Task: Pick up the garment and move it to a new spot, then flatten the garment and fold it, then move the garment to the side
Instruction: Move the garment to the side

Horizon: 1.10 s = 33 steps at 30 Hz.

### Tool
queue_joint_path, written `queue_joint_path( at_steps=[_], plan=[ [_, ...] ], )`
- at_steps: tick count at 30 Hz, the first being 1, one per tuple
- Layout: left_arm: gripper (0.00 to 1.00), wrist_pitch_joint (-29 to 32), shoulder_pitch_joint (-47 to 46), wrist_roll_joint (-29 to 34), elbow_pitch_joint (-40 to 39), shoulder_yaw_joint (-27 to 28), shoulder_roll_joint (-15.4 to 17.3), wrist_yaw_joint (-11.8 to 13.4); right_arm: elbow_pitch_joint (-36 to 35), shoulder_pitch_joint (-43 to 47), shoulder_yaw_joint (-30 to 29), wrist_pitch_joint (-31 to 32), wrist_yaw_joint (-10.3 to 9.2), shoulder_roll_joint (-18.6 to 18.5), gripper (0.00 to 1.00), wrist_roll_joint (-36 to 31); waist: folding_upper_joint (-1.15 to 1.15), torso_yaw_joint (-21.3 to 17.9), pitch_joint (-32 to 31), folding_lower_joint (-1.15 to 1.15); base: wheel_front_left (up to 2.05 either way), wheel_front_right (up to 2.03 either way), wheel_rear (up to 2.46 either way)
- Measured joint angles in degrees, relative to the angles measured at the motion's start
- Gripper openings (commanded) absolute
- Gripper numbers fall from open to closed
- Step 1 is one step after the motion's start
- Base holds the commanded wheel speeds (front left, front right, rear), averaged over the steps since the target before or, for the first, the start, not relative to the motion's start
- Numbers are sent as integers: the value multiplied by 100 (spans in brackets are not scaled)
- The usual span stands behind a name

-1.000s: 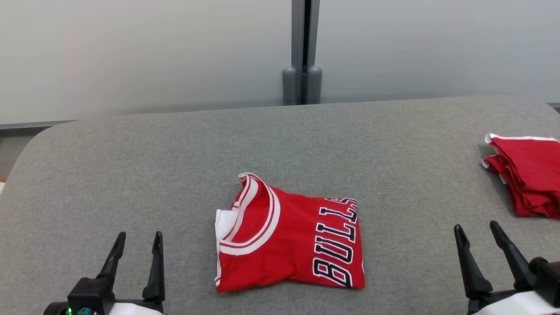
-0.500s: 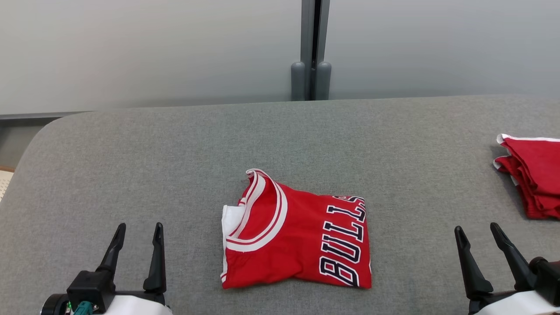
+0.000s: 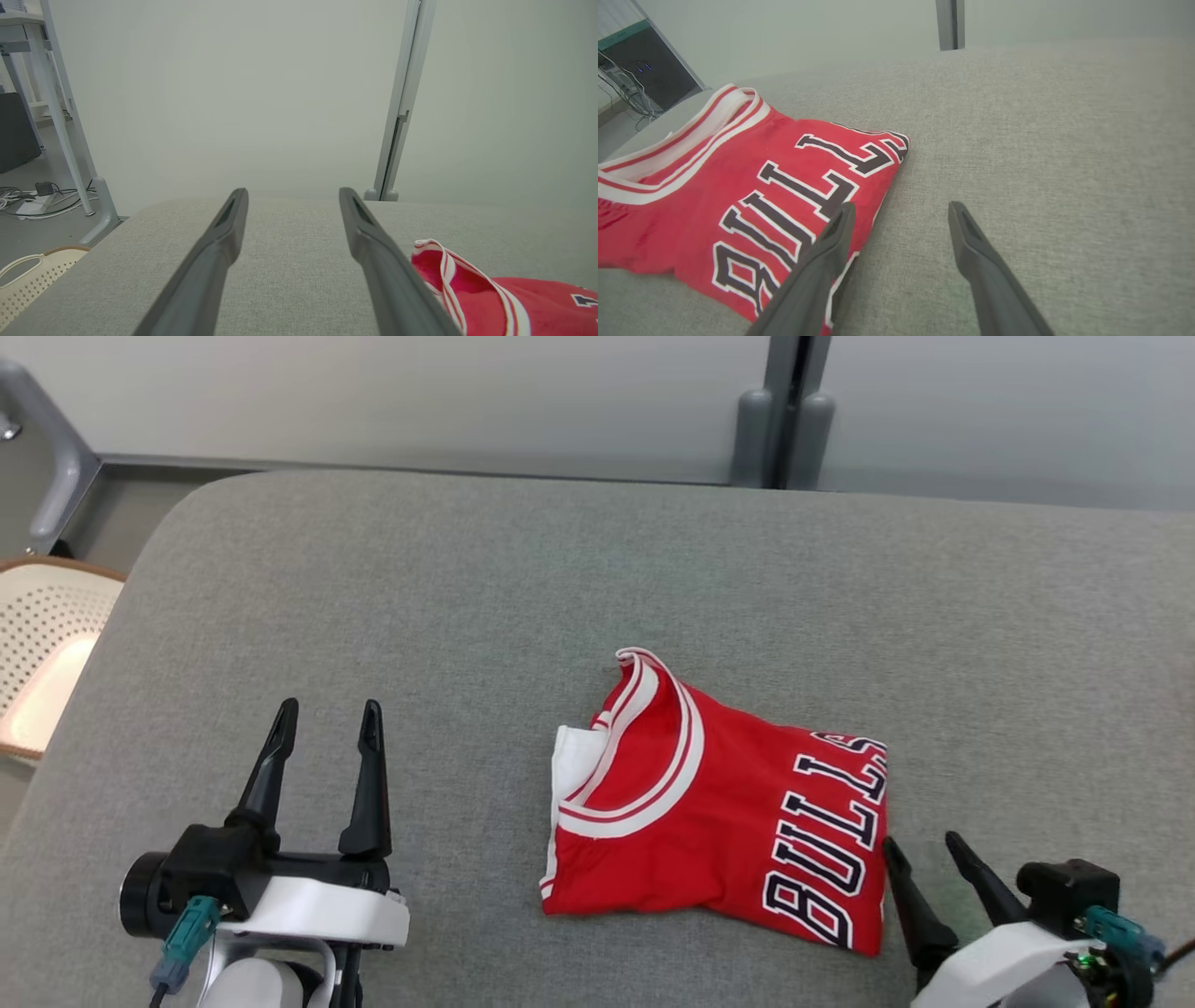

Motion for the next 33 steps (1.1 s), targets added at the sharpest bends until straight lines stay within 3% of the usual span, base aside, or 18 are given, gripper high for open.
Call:
queue_joint_path(
  at_steps=[4,5,6,7,12,19,27,33],
  plan=[
    [100,-44,-175,1,29,-23,-55,-31,635,-421,293,21,0,46,100,238,0,184,219,0,0,0,0],
    [100,-49,-205,1,30,-19,-63,-43,758,-492,331,33,0,48,84,296,0,220,265,0,0,0,0],
    [100,-52,-237,2,31,-15,-66,-51,856,-567,361,29,0,44,84,347,0,251,309,0,0,0,0],
    [100,-66,-258,5,27,-4,-67,-56,936,-640,415,33,0,40,0,400,0,276,347,0,0,0,0],
    [100,-75,-280,53,-24,92,-62,-65,1116,-854,648,-66,8,-69,0,423,0,244,444,0,0,0,0],
    [100,-83,-275,171,-149,226,-42,-55,1207,-1059,809,-376,26,-216,0,361,0,-160,490,0,0,0,0],
    [100,-85,-371,275,-325,330,94,-114,1044,-1454,1121,-495,7,-732,0,261,0,-1062,582,0,0,0,0],
    [100,-33,-573,381,-521,290,258,-149,788,-2012,1450,-450,7,-1426,0,296,0,-1849,732,0,0,0,0]
  ],
)
